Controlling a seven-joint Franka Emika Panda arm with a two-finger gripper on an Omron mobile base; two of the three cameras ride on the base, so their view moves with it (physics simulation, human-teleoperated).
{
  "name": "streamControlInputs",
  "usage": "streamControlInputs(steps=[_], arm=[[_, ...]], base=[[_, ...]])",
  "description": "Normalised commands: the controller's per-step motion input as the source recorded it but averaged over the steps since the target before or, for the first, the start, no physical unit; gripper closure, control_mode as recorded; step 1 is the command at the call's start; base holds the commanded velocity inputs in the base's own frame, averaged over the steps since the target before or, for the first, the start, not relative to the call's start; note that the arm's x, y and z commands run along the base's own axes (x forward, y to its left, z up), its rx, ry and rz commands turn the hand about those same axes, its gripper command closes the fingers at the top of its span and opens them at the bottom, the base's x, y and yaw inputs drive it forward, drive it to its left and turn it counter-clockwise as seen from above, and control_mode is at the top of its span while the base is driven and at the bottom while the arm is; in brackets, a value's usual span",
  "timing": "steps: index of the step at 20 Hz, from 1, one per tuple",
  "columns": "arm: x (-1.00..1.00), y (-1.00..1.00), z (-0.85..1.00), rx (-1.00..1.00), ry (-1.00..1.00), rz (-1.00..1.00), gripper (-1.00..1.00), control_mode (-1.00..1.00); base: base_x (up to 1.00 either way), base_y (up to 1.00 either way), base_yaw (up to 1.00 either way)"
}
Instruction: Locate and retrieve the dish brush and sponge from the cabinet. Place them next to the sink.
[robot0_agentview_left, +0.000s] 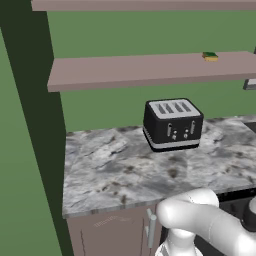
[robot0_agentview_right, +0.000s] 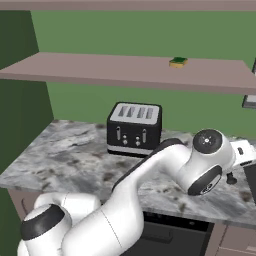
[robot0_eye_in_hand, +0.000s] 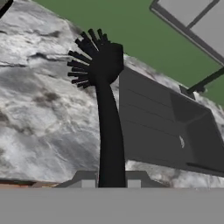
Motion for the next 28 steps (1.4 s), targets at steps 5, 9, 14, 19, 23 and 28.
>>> streamControlInputs(steps=[5,9,14,19,23,28], arm=[[0.68,0.07,-0.14,-0.04,0.29,0.14,1.0,-1.0],[0.31,0.0,-0.31,0.03,0.05,0.1,1.0,-1.0],[0.13,-0.02,-0.45,0.11,0.0,0.05,1.0,-1.0],[0.36,0.0,-0.17,0.03,0.0,0.07,1.0,-1.0],[0.52,0.0,0.0,-0.07,0.02,0.09,1.0,-1.0],[0.29,-0.13,-0.21,-0.02,0.01,0.04,1.0,-1.0]], base=[[0.0,0.0,0.0],[0.0,0.0,0.0],[0.0,0.0,0.0],[0.0,0.0,0.0],[0.0,0.0,0.0],[0.0,0.0,0.0]])
